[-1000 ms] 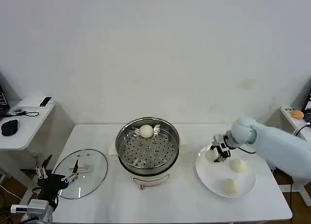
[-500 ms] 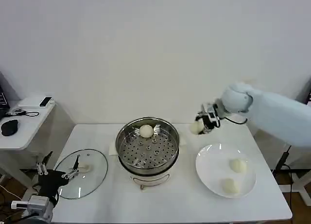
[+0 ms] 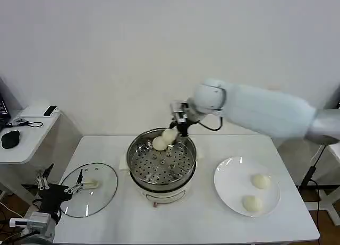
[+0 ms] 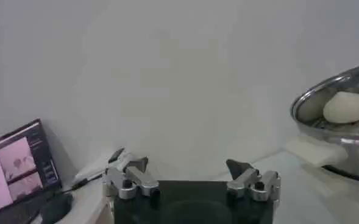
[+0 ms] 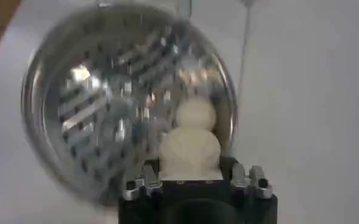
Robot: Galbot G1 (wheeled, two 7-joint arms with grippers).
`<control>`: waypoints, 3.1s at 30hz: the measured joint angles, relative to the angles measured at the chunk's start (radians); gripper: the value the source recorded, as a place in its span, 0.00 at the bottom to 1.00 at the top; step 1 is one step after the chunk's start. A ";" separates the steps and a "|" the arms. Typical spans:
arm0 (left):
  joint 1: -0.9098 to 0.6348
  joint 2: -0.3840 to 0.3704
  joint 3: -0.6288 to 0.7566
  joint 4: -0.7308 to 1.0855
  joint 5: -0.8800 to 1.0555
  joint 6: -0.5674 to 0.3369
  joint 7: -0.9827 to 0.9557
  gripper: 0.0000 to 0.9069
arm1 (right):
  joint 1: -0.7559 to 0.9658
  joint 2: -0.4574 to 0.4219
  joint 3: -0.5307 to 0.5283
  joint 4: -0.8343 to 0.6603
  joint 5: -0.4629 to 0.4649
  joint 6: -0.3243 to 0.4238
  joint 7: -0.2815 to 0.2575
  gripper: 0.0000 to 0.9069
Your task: Take steamed baozi put them in steamer then cover it.
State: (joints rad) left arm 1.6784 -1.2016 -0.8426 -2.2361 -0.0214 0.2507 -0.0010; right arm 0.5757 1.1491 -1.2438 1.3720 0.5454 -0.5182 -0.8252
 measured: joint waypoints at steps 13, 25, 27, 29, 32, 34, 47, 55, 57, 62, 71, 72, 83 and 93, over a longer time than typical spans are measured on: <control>-0.006 -0.002 -0.004 0.008 -0.002 -0.003 0.000 1.00 | -0.090 0.219 -0.019 -0.148 0.044 -0.086 0.038 0.71; -0.008 -0.001 -0.006 0.011 -0.002 -0.003 0.000 1.00 | -0.137 0.306 -0.019 -0.232 0.037 -0.112 0.051 1.00; -0.007 -0.002 -0.006 0.010 -0.002 -0.004 0.000 1.00 | -0.139 0.309 -0.020 -0.236 0.034 -0.113 0.051 1.00; -0.006 -0.004 -0.006 0.008 -0.002 -0.004 0.000 1.00 | -0.140 0.310 -0.022 -0.238 0.030 -0.115 0.049 1.00; -0.005 -0.006 -0.006 0.006 -0.002 -0.004 0.000 1.00 | -0.137 0.308 -0.025 -0.236 0.029 -0.115 0.044 1.00; -0.002 -0.006 -0.006 0.004 -0.002 -0.004 0.000 1.00 | -0.130 0.303 -0.028 -0.229 0.029 -0.114 0.039 1.00; -0.002 -0.005 -0.004 -0.007 -0.005 -0.003 0.000 1.00 | -0.001 0.145 -0.062 -0.079 0.011 -0.078 -0.012 1.00; -0.005 -0.003 0.014 -0.011 0.001 -0.002 0.000 1.00 | 0.090 -0.067 -0.069 0.080 -0.051 -0.026 -0.076 1.00; -0.007 -0.003 0.020 -0.011 0.004 -0.002 0.000 1.00 | 0.100 -0.127 -0.075 0.121 -0.073 -0.011 -0.092 1.00; -0.009 -0.006 0.034 -0.008 0.007 -0.003 0.000 1.00 | 0.107 -0.286 -0.077 0.215 -0.132 0.020 -0.119 1.00; -0.007 -0.004 0.064 0.001 0.023 -0.004 0.001 1.00 | -0.038 -0.558 0.012 0.344 -0.274 0.089 -0.164 1.00; -0.008 -0.003 0.067 0.004 0.024 -0.004 0.001 1.00 | -0.064 -0.585 0.030 0.354 -0.291 0.099 -0.170 1.00; -0.013 -0.011 0.103 0.026 0.048 -0.004 0.001 1.00 | -0.537 -0.840 0.401 0.415 -0.490 0.211 -0.230 1.00; -0.001 -0.012 0.108 0.030 0.056 -0.006 0.000 1.00 | -0.874 -0.891 0.655 0.384 -0.608 0.261 -0.238 1.00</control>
State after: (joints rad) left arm 1.6773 -1.2134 -0.7349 -2.2066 0.0350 0.2450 -0.0006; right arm -0.2978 0.2580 -0.5884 1.7556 -0.0627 -0.2574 -1.0630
